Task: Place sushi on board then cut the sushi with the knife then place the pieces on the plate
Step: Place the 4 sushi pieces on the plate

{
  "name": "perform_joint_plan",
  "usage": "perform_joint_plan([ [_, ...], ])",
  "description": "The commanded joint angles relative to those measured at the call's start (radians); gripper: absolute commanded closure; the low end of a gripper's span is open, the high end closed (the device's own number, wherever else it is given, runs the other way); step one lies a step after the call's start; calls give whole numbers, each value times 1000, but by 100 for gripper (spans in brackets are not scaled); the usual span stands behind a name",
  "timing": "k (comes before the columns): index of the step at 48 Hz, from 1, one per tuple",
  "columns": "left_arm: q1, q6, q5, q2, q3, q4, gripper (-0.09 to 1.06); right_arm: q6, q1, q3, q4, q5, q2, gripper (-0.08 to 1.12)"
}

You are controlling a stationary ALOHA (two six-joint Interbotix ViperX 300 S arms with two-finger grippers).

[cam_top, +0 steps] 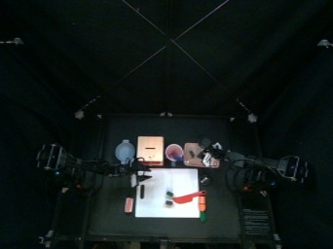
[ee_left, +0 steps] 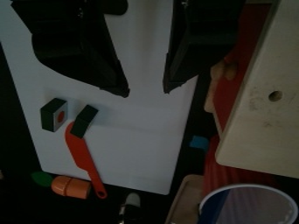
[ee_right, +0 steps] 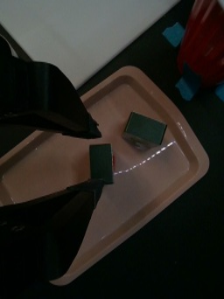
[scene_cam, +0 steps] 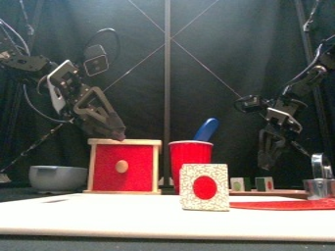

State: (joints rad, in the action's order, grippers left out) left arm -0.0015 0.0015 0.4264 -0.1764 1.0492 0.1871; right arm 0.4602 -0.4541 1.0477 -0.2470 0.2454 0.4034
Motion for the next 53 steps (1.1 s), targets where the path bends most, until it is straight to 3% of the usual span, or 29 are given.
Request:
perform_joint_plan([
  [1, 3, -2, 3, -3, -23, 2, 20, -2, 118, -51, 43, -12, 26, 25],
  [17, 3, 0, 3, -3, -23, 2, 20, 5, 468, -186, 209, -126, -110, 24],
  [36, 0, 0, 5, -3, -21, 2, 20, 5, 563, -341, 235, -193, -360, 23],
  [53, -3, 2, -6, -3, -18, 2, 20, 6, 600, -416, 256, -175, -443, 15],
])
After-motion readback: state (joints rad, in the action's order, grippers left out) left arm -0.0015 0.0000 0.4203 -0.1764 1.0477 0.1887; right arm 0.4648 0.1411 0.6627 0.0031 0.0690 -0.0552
